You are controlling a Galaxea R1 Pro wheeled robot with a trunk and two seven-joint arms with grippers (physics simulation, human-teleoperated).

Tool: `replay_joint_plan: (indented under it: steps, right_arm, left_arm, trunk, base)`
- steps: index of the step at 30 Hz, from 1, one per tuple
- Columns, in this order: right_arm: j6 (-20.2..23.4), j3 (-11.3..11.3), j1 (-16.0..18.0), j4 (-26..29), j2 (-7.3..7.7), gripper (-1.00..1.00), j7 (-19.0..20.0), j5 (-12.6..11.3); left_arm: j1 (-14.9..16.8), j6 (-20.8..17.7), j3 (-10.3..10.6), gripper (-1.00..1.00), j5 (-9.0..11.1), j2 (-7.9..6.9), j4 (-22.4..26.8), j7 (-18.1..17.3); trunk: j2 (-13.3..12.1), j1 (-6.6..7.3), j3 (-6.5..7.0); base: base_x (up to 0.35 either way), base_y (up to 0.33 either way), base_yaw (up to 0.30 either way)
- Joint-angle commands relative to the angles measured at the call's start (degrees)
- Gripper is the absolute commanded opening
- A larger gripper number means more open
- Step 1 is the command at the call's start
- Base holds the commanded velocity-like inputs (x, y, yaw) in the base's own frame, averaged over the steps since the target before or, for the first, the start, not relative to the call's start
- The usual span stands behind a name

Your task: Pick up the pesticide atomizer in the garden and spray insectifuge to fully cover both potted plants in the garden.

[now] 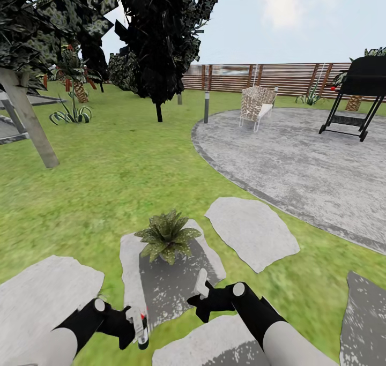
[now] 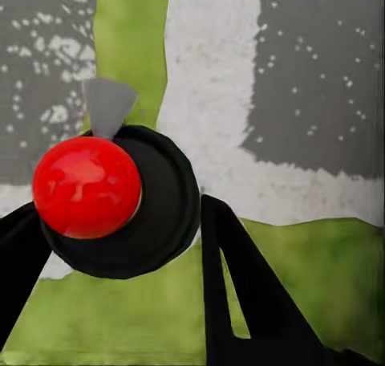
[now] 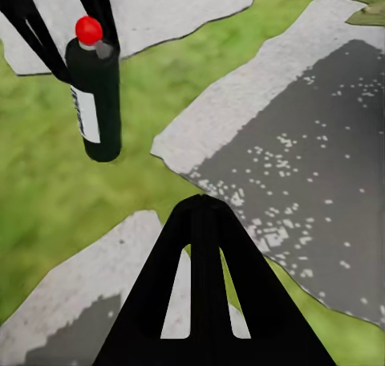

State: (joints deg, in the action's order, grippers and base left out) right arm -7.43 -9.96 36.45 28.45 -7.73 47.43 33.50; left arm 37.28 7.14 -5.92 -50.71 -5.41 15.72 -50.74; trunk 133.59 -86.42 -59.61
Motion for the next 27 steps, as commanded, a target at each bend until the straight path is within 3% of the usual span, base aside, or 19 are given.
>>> replay_joint_plan:
  steps: [1,4,5,6,7,10,13,15,16,18,21,22,24,26,27]
  right_arm:
    - [-0.49,0.06,0.02,0.03,-0.01,-1.0,-0.03,0.67]
    - [-0.53,0.15,-0.08,-0.23,0.27,-1.0,-0.36,0.79]
    - [-0.61,0.21,-0.15,-0.86,0.42,-1.0,-0.44,0.79]
    - [-0.75,0.31,-0.2,-2.63,0.63,-1.0,-1.41,0.71]
    - [-0.85,0.42,-0.22,-4.28,0.77,-1.0,-4.05,0.63]
    - [-1.98,0.56,-0.29,-10.51,1.1,-1.0,-17.6,0.29]
    - [-8.18,0.82,-0.45,-15.04,1.32,-1.0,-31.29,-0.46]
    - [-13.51,0.84,-1.99,-16.74,1.38,-1.0,-41.86,-3.42]
    - [-16.29,0.83,-3.52,-17.43,1.39,-1.0,-46.56,-5.07]
    - [-20.9,0.83,-6.09,-18.09,1.76,-1.0,-52.87,-7.0]
    - [-25.54,0.9,-9.45,-18.24,3.15,-1.0,-58.96,-7.93]
    - [-27.48,0.91,-10.83,-18.25,3.99,-1.0,-63.81,-9.55]
    - [-29.39,0.89,-11.89,-18.25,4.58,-1.0,-70.51,-14.34]
    - [-30.01,0.78,-12.32,-18.33,4.84,-1.0,-72.9,-17.45]
    - [-30.23,0.71,-12.91,-18.35,5.11,1.0,-73.27,-17.95]
  left_arm:
    - [-0.71,0.43,-0.66,-1.0,-0.35,-0.68,-0.14,-0.05]
    - [-2.69,0.23,-1.12,-1.0,1.08,-2.26,-0.25,2.0]
    - [-3.12,0.16,-2.01,-1.0,2.93,-2.51,-0.28,4.44]
    - [-3.62,0.11,-3.24,-1.0,5.73,-2.62,-0.36,9.01]
    - [-4.41,0.09,-3.81,-1.0,7.46,-2.58,-0.38,12.16]
    - [-6.96,0.15,-4.44,-1.0,13.98,-1.98,-0.39,22.3]
    - [-9.49,0.4,-4.52,-1.0,24.04,-1.53,-0.44,33.84]
    - [-11.21,1.42,-4.51,-1.0,30.14,-1.39,-0.47,39.03]
    - [-11.91,2.65,-4.51,-1.0,32.25,-1.21,-0.47,41.49]
    - [-12.77,4.68,-4.53,-1.0,34.32,-0.8,-1.5,47.03]
    - [-13.29,8.62,-4.53,-1.0,35.03,0.29,-5.06,53.87]
    - [-13.39,10.67,-4.55,-1.0,35.63,0.51,-5.97,56.59]
    - [-13.54,12.19,-4.56,-1.0,38.77,0.46,-6.81,59.19]
    - [-14.31,12.68,-4.45,-1.0,42.12,0.44,-7.06,59.93]
    - [-14.54,12.74,-4.4,-1.0,42.54,0.47,-7.14,60.01]
  trunk:
    - [0.02,0.01,-0.04]
    - [0.02,0.01,-0.04]
    - [0.02,0.01,-0.04]
    - [0.02,0.01,-0.04]
    - [0.02,0.01,-0.04]
    - [0.02,0.01,-0.04]
    - [0.02,0.01,-0.04]
    - [0.02,0.01,-0.04]
    - [0.02,0.01,-0.04]
    - [0.02,0.01,-0.04]
    - [0.02,0.01,-0.04]
    - [0.02,0.01,-0.04]
    - [0.02,0.01,-0.04]
    - [0.02,0.01,-0.04]
    - [0.02,0.01,-0.04]
  base:
    - [0.0,0.0,0.0]
    - [0.0,0.0,0.0]
    - [0.0,0.0,0.0]
    - [0.0,0.0,0.0]
    - [0.0,0.0,0.0]
    - [0.0,0.0,0.0]
    - [0.0,0.0,0.0]
    - [0.0,0.0,0.0]
    - [0.0,0.0,0.0]
    - [0.0,0.0,0.0]
    - [0.0,0.0,0.0]
    - [0.0,0.0,0.0]
    - [0.0,0.0,0.0]
    - [0.0,0.0,0.0]
    - [0.0,0.0,0.0]
